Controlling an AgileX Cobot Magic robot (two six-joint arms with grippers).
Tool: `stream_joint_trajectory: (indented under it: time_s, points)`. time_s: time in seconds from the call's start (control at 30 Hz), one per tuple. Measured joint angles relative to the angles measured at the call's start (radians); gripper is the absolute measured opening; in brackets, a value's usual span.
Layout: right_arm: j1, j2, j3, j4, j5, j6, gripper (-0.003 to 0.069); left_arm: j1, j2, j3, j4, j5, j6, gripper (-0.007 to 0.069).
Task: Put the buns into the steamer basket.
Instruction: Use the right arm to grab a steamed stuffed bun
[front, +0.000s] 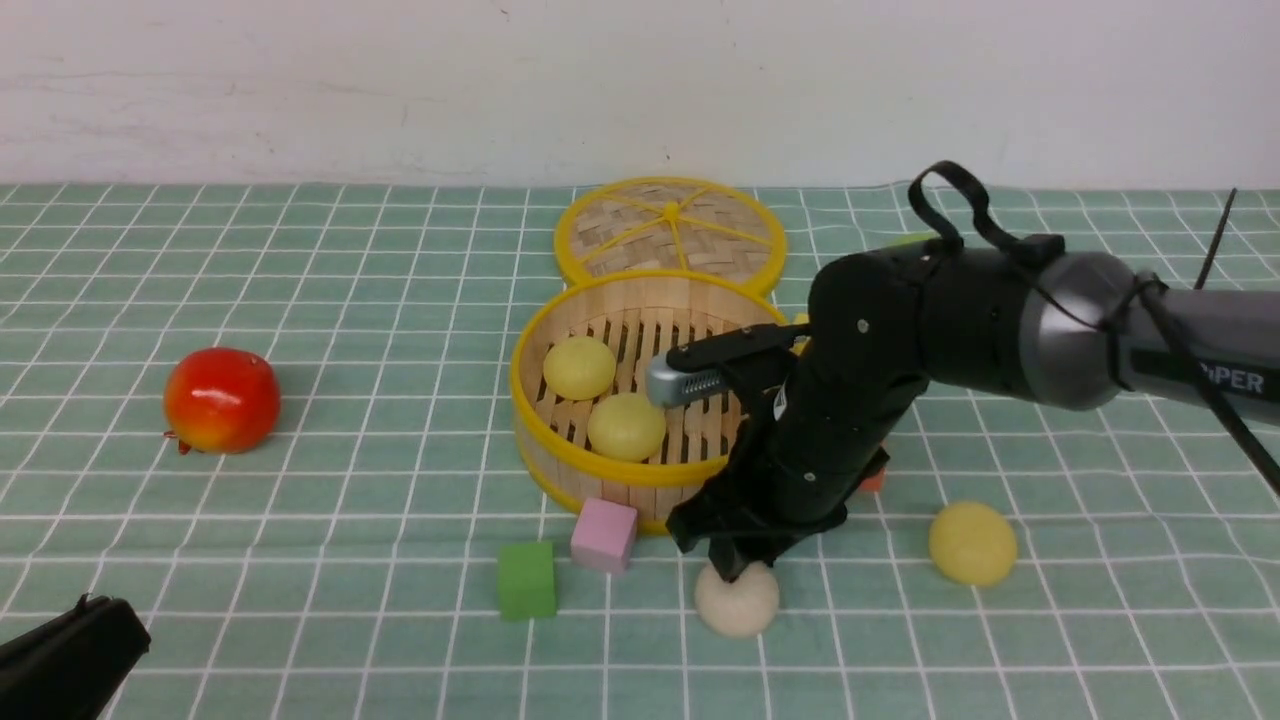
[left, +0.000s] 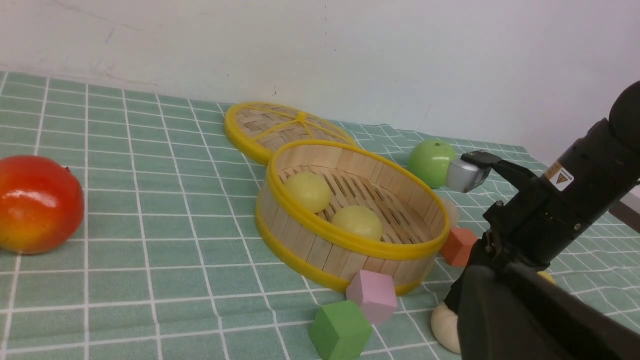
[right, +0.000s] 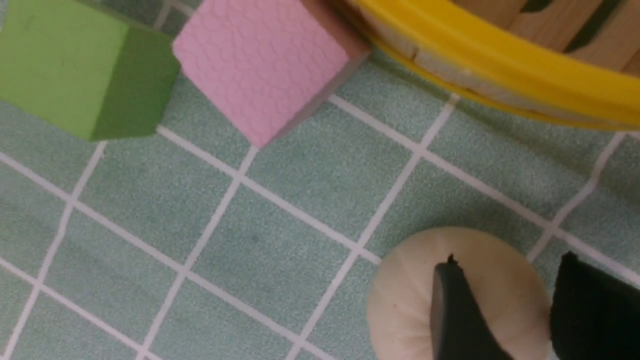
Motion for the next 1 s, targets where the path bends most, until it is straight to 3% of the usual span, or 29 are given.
stream_joint_trajectory:
  time_s: [0.23,0.57,1.0]
  points:
    - [0.000,-0.001,0.000,0.000,0.006,-0.012,0.0238,0.000,0.000,0.000,0.000,0.000,0.000,0.0029]
    - [0.000,-0.086,-0.001,-0.003,0.030,-0.012,0.0264,0.000,0.000,0.000,0.000,0.000,0.000,0.0039]
    - [0.013,-0.009,-0.001,0.016,0.051,-0.011,0.0265,0.000,0.000,0.000,0.000,0.000,0.000,0.0055]
